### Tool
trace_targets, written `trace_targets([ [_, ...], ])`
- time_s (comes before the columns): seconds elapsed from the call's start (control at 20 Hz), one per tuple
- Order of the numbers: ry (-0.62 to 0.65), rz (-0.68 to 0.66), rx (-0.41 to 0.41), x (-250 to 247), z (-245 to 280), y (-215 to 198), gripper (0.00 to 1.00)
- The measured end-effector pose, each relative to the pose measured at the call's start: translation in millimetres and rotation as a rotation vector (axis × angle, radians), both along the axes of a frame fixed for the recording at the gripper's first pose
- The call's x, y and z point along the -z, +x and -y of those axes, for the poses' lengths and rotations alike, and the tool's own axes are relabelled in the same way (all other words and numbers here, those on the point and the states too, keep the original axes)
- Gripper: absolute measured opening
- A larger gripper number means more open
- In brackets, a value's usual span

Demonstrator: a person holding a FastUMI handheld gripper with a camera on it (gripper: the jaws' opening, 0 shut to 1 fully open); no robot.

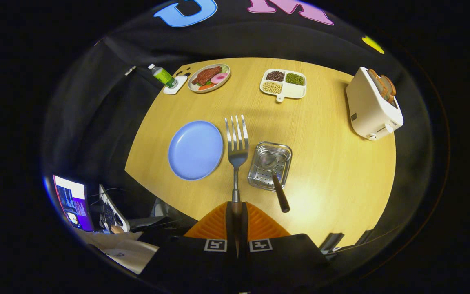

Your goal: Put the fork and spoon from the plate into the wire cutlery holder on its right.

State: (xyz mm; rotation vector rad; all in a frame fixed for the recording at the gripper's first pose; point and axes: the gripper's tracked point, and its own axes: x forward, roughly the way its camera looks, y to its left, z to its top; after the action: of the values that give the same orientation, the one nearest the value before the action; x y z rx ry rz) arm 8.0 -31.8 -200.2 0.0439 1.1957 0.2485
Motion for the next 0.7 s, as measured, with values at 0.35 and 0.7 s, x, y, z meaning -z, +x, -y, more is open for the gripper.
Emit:
trace_targets([
  [0.35, -0.121, -0.219, -0.135, 2.2, 34.9, 5.2, 0.06],
  [0.7, -0.272, -0.386, -0.306, 38.1, 55.4, 13.9, 0.06],
])
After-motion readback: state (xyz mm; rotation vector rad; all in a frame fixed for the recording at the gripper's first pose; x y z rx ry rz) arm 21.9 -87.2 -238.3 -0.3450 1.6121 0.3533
